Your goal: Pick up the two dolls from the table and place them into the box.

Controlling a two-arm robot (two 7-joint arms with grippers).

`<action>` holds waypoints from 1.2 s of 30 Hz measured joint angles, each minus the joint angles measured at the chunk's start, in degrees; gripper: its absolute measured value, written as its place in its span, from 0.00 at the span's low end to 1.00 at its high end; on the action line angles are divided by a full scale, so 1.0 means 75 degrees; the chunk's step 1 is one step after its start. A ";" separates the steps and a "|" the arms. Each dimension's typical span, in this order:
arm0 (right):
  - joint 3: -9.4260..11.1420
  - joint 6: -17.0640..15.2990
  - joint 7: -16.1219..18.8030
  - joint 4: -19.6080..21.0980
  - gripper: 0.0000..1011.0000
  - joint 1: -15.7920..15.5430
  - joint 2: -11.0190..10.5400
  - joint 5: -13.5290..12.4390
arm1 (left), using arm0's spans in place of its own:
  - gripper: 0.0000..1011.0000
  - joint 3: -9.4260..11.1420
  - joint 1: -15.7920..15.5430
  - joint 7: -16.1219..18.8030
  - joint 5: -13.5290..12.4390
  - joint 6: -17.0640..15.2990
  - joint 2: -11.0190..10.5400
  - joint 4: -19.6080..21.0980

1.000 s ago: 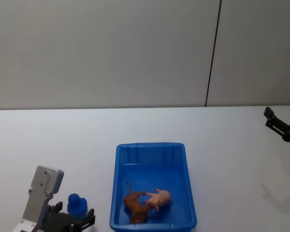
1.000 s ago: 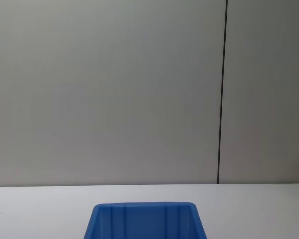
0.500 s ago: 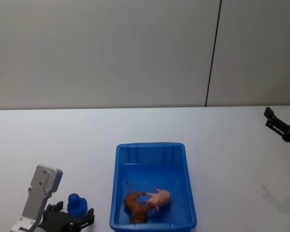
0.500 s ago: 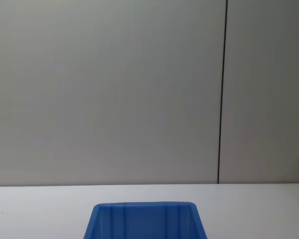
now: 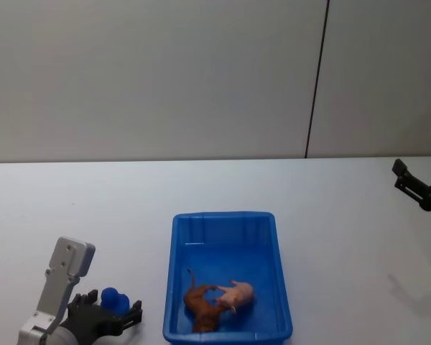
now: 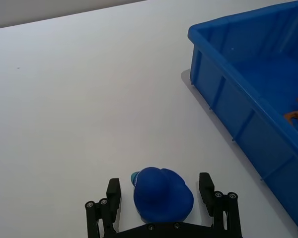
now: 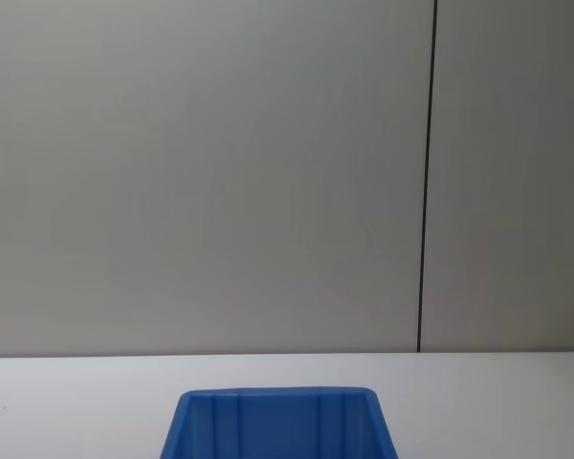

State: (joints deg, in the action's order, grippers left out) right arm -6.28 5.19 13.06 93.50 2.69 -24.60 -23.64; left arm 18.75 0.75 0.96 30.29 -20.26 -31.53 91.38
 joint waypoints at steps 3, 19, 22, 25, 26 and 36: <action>0.0000 0.0000 0.0000 0.0000 0.99 0.0000 0.0000 0.0000 | 0.99 -0.0005 -0.0078 -0.0092 -0.0051 0.0019 0.0043 -0.0103; -0.0001 0.0000 0.0000 0.0000 0.99 0.0000 0.0000 0.0000 | 0.63 -0.0021 -0.0272 -0.0336 -0.0178 0.0070 0.0147 -0.0372; -0.0001 0.0000 0.0000 0.0000 0.99 0.0000 0.0000 0.0000 | 0.61 -0.0024 -0.0286 -0.0355 -0.0188 0.0077 0.0156 -0.0390; -0.0001 0.0000 0.0000 0.0000 0.99 0.0000 0.0000 0.0000 | 0.58 -0.0027 -0.0283 -0.0355 -0.0191 0.0092 0.0158 -0.0389; 0.0000 0.0000 0.0000 0.0000 0.99 0.0000 0.0000 0.0001 | 0.57 -0.0028 -0.0280 -0.0352 -0.0192 0.0101 0.0158 -0.0386; -0.0001 0.0000 -0.0001 0.0000 0.99 0.0000 0.0001 0.0000 | 0.51 -0.0073 -0.0254 -0.0088 -0.0279 0.0479 0.0181 -0.0240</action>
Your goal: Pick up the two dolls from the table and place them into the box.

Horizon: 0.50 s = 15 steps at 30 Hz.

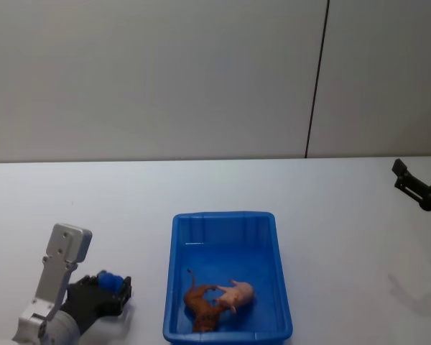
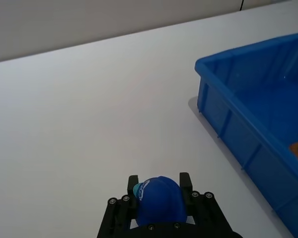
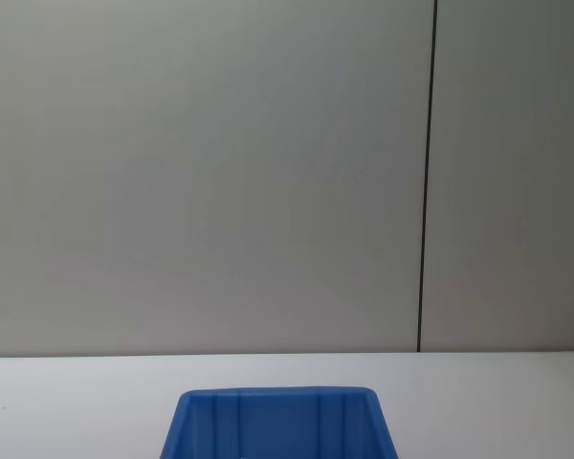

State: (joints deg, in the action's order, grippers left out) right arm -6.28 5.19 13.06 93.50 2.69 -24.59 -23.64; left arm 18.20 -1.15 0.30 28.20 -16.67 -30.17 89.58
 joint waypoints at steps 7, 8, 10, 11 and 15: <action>0.0000 0.0000 0.0001 0.0000 0.99 0.0000 0.0000 0.0000 | 0.46 -0.0070 -0.0051 0.0148 -0.0159 0.0403 0.0016 0.0173; 0.0000 0.0000 0.0000 0.0000 0.99 0.0000 0.0000 0.0000 | 0.45 -0.0079 -0.0065 0.0153 -0.0184 0.0458 0.0020 0.0192; 0.0000 0.0000 0.0001 0.0000 0.99 0.0000 0.0000 0.0000 | 0.44 -0.0105 -0.0116 0.0147 -0.0236 0.0591 0.0035 0.0242; 0.0000 0.0000 0.0000 0.0000 0.99 0.0000 0.0000 0.0000 | 0.43 -0.0113 -0.0143 0.0136 -0.0251 0.0634 0.0045 0.0257; 0.0000 0.0000 0.0001 0.0000 0.99 0.0000 0.0000 0.0000 | 0.41 -0.0143 -0.0271 -0.0003 -0.0307 0.0827 0.0095 0.0300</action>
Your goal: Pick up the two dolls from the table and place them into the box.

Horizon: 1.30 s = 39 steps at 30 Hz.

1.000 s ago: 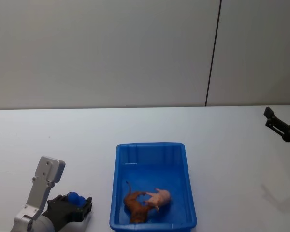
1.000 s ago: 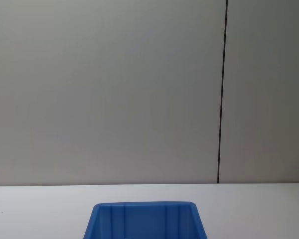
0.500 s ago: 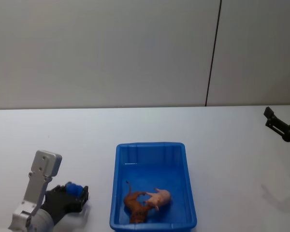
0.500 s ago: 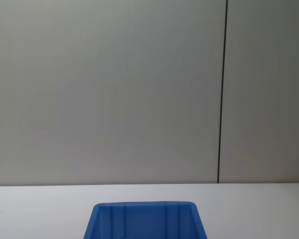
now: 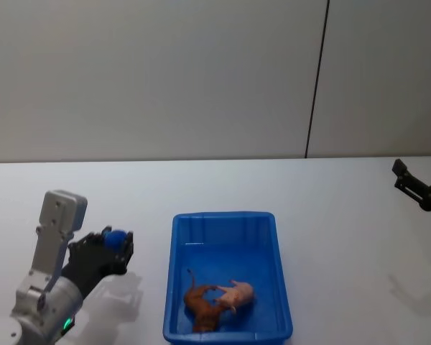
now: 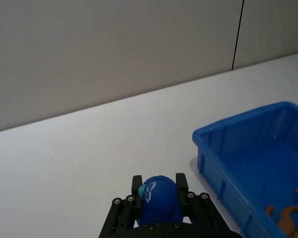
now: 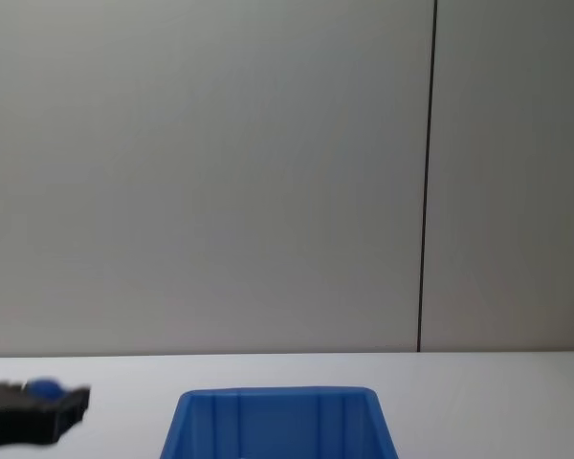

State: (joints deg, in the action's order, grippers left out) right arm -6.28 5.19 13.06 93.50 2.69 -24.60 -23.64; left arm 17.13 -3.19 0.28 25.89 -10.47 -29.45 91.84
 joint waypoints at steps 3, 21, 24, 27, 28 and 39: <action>0.0000 0.0000 0.0000 0.0000 0.99 0.0000 0.0000 0.0000 | 0.39 -0.0021 -0.0139 -0.0215 -0.0029 0.0162 0.0058 0.0004; 0.0000 0.0000 0.0000 0.0000 0.99 0.0000 0.0000 0.0000 | 0.29 -0.0026 -0.1070 -0.2017 0.0079 0.0482 0.0497 -0.0421; 0.0000 0.0000 0.0000 0.0000 0.99 0.0000 0.0000 0.0000 | 0.27 -0.0011 -0.1245 -0.2411 0.0125 0.0469 0.0575 -0.0561; 0.0000 0.0000 0.0000 0.0000 0.99 0.0000 0.0000 0.0000 | 0.26 0.0007 -0.1421 -0.2776 0.0164 0.0428 0.0655 -0.0718; 0.0000 0.0000 0.0000 0.0000 0.99 0.0000 0.0000 0.0000 | 0.25 0.0011 -0.1463 -0.2872 0.0172 0.0416 0.0674 -0.0758; 0.0000 0.0000 0.0000 0.0000 0.99 0.0000 0.0001 0.0000 | 0.25 0.0114 -0.2164 -0.4423 0.0238 0.0116 0.0969 -0.1515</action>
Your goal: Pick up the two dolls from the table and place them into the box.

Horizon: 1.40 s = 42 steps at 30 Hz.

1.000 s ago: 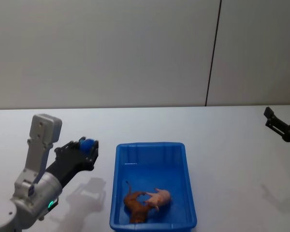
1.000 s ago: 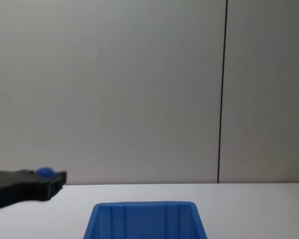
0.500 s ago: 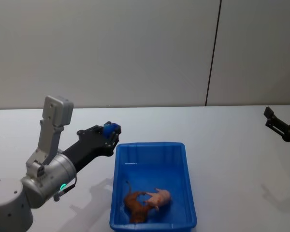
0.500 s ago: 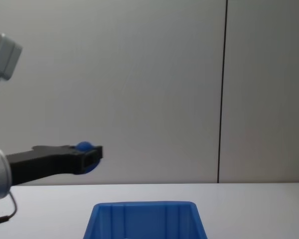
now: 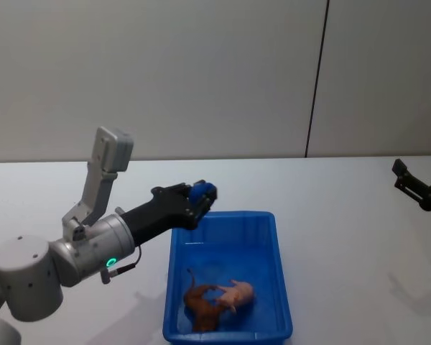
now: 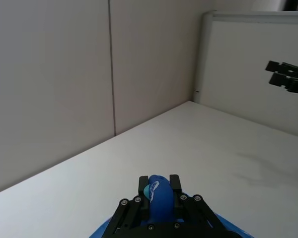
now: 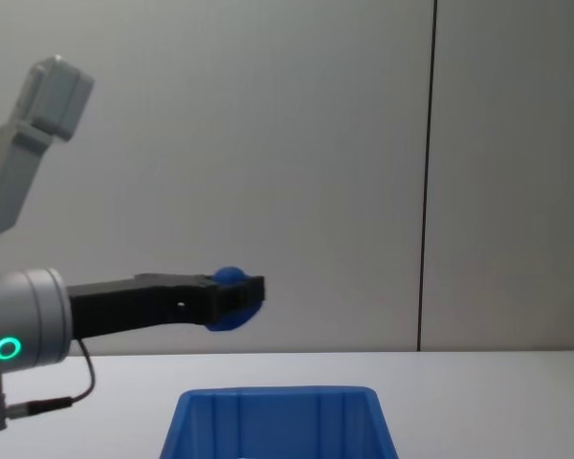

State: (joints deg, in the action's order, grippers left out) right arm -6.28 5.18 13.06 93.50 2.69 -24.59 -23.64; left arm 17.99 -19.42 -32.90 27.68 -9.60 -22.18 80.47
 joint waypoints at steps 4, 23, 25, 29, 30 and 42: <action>0.0000 0.0000 0.0000 0.0000 0.99 0.0000 0.0000 0.0000 | 0.25 0.0059 -0.0319 -0.0674 -0.0029 -0.0136 0.0132 -0.0397; 0.0000 0.0000 0.0000 0.0000 0.99 0.0000 0.0000 0.0000 | 0.75 0.0337 -0.1585 -0.3169 -0.0406 -0.0482 0.0661 -0.2167; 0.0000 0.0000 0.0000 0.0000 0.99 0.0000 0.0000 0.0000 | 0.83 0.0353 -0.1665 -0.3326 -0.0438 -0.0482 0.0684 -0.2281; 0.0000 0.0000 0.0000 0.0000 0.99 0.0000 0.0000 0.0000 | 0.93 0.0364 -0.1709 -0.3424 -0.0453 -0.0460 0.0688 -0.2332; 0.0000 0.0000 0.0000 0.0000 0.99 0.0000 0.0000 0.0000 | 0.95 0.0364 -0.1709 -0.3424 -0.0453 -0.0460 0.0688 -0.2332; 0.0000 0.0000 0.0000 0.0000 0.99 0.0000 0.0000 0.0000 | 0.99 0.0317 -0.1382 -0.2696 -0.0313 -0.0081 0.0480 -0.1789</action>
State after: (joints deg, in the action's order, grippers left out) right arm -6.28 5.18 13.06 93.50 2.69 -24.59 -23.64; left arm 20.36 -29.78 -53.11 25.33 -10.21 -18.58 67.05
